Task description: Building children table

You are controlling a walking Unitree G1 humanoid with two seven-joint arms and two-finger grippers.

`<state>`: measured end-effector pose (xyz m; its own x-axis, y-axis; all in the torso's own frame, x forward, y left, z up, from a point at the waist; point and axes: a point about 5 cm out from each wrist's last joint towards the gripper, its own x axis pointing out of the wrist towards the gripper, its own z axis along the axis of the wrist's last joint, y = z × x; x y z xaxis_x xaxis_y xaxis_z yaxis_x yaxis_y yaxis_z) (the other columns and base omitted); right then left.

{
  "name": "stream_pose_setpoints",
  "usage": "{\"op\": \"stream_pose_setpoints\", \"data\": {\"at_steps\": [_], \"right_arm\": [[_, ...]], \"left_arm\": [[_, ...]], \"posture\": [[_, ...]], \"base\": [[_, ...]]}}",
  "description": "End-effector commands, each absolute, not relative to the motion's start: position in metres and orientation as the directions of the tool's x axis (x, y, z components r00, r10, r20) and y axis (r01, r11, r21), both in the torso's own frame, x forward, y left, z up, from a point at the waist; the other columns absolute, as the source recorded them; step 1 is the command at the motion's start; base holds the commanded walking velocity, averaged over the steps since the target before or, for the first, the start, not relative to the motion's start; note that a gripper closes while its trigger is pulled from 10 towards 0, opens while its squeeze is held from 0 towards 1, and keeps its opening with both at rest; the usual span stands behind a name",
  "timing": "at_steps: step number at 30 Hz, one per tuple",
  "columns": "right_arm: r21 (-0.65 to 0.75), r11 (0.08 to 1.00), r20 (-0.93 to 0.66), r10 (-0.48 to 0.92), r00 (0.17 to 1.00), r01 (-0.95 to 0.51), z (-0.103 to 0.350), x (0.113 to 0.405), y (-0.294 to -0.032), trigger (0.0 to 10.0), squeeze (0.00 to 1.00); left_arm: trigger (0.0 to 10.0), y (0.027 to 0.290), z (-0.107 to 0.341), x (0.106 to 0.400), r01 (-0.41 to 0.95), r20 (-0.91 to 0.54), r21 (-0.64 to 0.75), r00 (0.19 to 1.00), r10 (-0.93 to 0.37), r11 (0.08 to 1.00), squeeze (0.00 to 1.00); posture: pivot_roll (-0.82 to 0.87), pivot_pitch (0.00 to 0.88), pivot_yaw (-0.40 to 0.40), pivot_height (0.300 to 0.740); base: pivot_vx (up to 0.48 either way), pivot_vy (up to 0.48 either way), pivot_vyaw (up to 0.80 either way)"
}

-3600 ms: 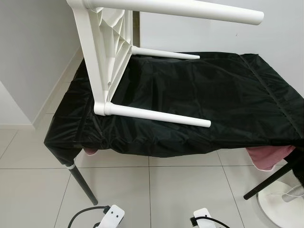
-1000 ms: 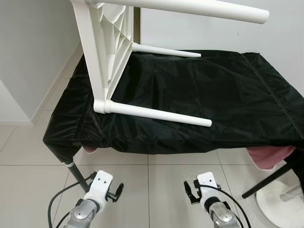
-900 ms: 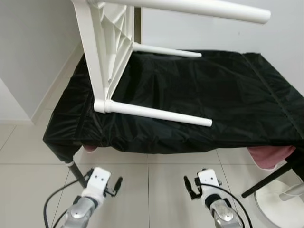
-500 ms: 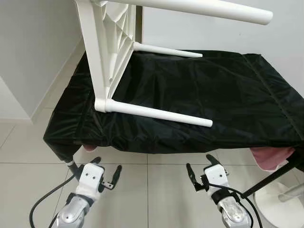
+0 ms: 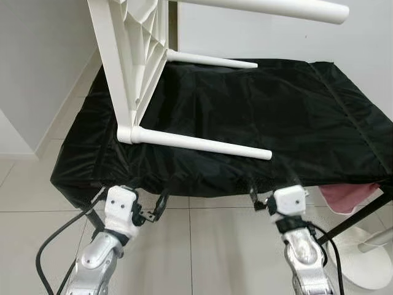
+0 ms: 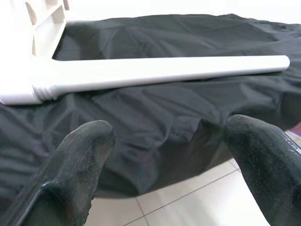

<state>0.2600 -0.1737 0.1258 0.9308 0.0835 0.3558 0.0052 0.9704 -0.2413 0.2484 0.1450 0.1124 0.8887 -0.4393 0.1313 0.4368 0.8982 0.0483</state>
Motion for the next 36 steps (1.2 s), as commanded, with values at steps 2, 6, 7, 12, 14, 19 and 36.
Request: {"op": "stream_pose_setpoints", "data": {"at_steps": [2,6,7,12,14,19,36], "right_arm": [[-0.189,0.981,0.354,0.034,0.935,0.035,0.132,0.267,-0.174,10.0,0.00],[-0.160,0.984,0.363,-0.009,0.932,0.072,0.142,0.276,-0.176,10.0,0.00],[-0.156,0.984,0.374,-0.022,0.927,0.086,0.146,0.278,-0.177,10.0,0.00],[-0.089,0.987,0.389,-0.092,0.916,0.137,0.159,0.286,-0.181,10.0,0.00],[-0.083,0.986,0.396,-0.101,0.913,0.146,0.162,0.286,-0.182,10.0,0.00],[-0.076,0.983,0.402,-0.124,0.907,0.168,0.165,0.283,-0.184,10.0,0.00],[-0.088,0.988,0.349,-0.090,0.933,0.129,0.152,0.262,-0.175,10.0,0.00]], "left_arm": [[10.0,0.142,0.119,0.256,0.452,0.140,0.038,0.881,-0.452,0.891,0.00],[10.0,0.137,0.130,0.268,0.435,0.155,-0.002,0.890,-0.430,0.900,0.00],[10.0,0.135,0.133,0.271,0.435,0.163,-0.014,0.889,-0.427,0.900,0.00],[10.0,0.129,0.144,0.280,0.415,0.168,-0.017,0.898,-0.406,0.910,0.00],[10.0,0.130,0.149,0.281,0.405,0.185,-0.024,0.900,-0.394,0.914,0.00],[10.0,0.134,0.161,0.282,0.391,0.229,-0.050,0.900,-0.370,0.919,0.00],[10.0,0.149,0.153,0.264,0.359,0.205,-0.067,0.918,-0.340,0.931,0.00]], "posture": [[-0.02,0.052,0.012,0.740],[-0.02,0.048,0.016,0.740],[-0.02,0.048,0.016,0.740],[-0.03,0.043,0.019,0.740],[-0.03,0.040,0.022,0.740],[-0.03,0.032,0.021,0.740],[-0.02,0.010,0.011,0.740]], "base": [[0.000,0.000,0.00],[0.000,0.000,0.00],[0.000,0.000,0.00],[0.000,0.000,0.00],[0.000,0.000,0.00],[0.000,0.000,0.00],[0.000,0.000,0.00]]}}
